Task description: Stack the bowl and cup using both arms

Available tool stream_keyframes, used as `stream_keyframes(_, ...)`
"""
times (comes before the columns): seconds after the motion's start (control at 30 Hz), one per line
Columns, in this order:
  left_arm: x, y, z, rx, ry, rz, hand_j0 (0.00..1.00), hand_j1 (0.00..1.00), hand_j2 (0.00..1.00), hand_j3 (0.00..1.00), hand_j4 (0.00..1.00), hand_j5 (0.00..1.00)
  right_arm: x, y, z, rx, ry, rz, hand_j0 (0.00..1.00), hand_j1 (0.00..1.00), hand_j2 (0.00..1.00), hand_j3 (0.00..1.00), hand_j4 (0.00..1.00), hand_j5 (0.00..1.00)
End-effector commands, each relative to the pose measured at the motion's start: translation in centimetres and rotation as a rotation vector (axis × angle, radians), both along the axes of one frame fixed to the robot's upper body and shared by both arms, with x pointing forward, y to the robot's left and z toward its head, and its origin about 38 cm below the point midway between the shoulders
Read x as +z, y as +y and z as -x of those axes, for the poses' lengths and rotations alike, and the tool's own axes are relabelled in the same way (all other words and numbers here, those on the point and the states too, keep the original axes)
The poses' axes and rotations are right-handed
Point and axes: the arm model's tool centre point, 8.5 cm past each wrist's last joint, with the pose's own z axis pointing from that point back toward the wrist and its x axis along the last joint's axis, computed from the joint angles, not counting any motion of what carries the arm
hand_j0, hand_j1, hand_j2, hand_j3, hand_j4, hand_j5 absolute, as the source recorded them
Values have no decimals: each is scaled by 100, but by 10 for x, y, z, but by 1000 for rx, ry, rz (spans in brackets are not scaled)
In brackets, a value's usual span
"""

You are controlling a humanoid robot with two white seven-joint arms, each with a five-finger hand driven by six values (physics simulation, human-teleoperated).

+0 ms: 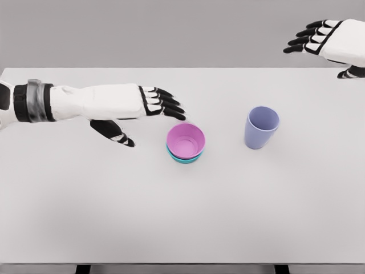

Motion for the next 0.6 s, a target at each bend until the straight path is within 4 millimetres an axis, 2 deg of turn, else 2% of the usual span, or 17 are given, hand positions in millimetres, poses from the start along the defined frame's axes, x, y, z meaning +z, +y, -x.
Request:
stream_keyframes(0.0,37,45,1,20,146,247,100,100,100,100,100,100,-53,6,-12,-1,146,16,100,100,100,100,100,100)
stream_keyframes(0.03,40,58,-6,55,189,316,100,100,100,100,100,100,-55,11,-13,11,153,26,100,100,100,100,100,100)
stream_keyframes(0.13,4,93,-13,180,275,297,100,100,100,100,100,100,-74,35,-16,68,204,58,100,100,100,100,100,100)
stream_keyframes(0.17,-1,112,-13,235,285,281,100,100,100,100,100,100,-80,40,-16,78,212,70,100,100,100,100,100,100)
stream_keyframes(0.23,-21,125,-8,281,328,281,100,100,100,100,100,100,-88,49,-18,94,216,91,100,100,100,100,100,100)
stream_keyframes(0.27,-33,130,-5,299,349,276,100,100,100,100,100,100,-93,51,-18,100,229,99,100,100,100,100,100,100)
stream_keyframes(0.33,-35,132,-4,308,333,254,100,100,100,100,100,100,-94,59,-20,116,232,94,100,100,100,100,100,100)
stream_keyframes(0.57,-40,130,-3,306,343,255,100,100,100,100,100,100,-107,65,-18,134,265,116,100,100,100,100,100,100)
